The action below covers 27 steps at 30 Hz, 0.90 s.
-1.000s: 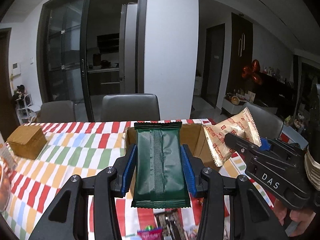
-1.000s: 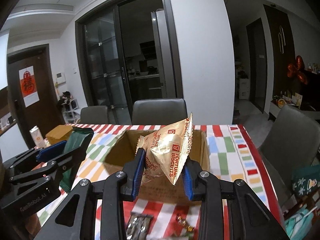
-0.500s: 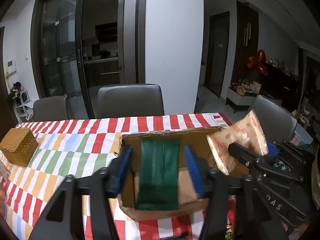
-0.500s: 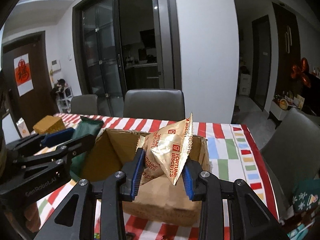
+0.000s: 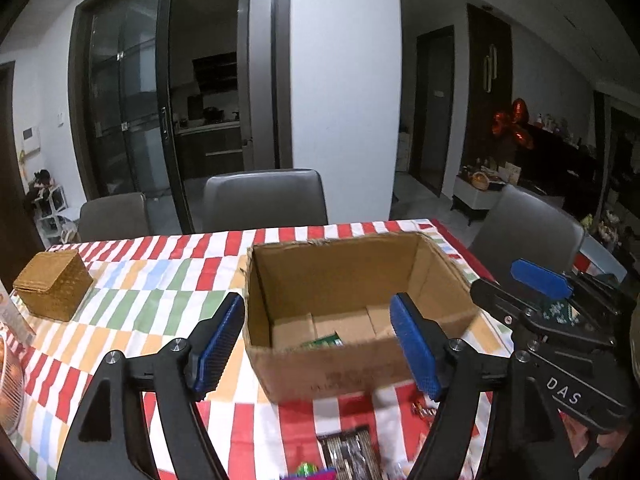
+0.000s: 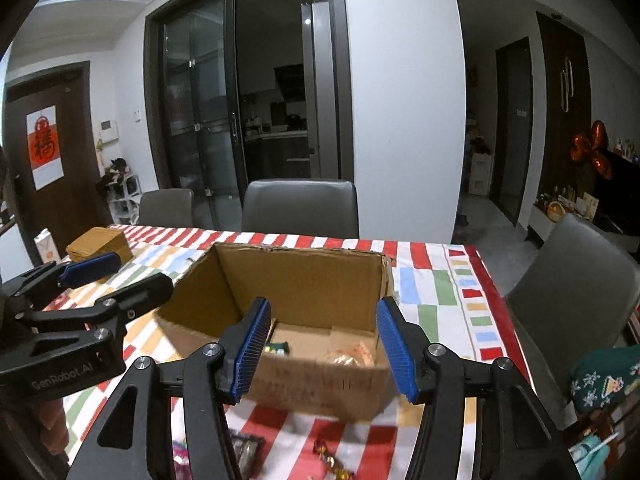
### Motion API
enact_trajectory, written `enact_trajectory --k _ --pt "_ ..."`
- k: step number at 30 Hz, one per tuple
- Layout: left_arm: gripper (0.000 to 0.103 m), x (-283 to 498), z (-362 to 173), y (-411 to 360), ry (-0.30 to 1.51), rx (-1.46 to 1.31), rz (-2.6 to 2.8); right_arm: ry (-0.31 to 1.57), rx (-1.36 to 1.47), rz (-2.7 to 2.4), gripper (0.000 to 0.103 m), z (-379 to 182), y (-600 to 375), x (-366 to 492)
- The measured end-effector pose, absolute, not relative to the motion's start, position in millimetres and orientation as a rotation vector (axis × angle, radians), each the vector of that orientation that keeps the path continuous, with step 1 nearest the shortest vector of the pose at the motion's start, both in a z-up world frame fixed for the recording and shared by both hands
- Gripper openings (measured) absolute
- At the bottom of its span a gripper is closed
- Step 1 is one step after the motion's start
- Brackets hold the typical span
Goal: Organize snacks
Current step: 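Open both tools to drop the packets into the box, then move both tools back down to the remaining snacks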
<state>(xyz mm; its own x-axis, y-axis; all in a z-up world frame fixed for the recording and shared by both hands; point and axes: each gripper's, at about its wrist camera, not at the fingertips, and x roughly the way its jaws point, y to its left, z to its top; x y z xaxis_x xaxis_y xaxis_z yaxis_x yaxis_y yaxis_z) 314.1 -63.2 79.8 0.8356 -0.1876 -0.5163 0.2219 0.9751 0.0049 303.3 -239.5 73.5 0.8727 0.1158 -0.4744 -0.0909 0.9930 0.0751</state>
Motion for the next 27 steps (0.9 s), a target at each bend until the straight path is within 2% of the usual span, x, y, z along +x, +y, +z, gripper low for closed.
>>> enact_trajectory --k 9,27 --pt "0.076 250.7 78.6 -70.7 0.534 0.103 -0.227 0.518 0.036 0.128 0.056 68.5 -240.3 239.5" --pt "0.075 186.5 11.0 -82.8 0.697 0.114 -0.317 0.697 0.076 0.145 0.056 3.7 -245.2 173.2"
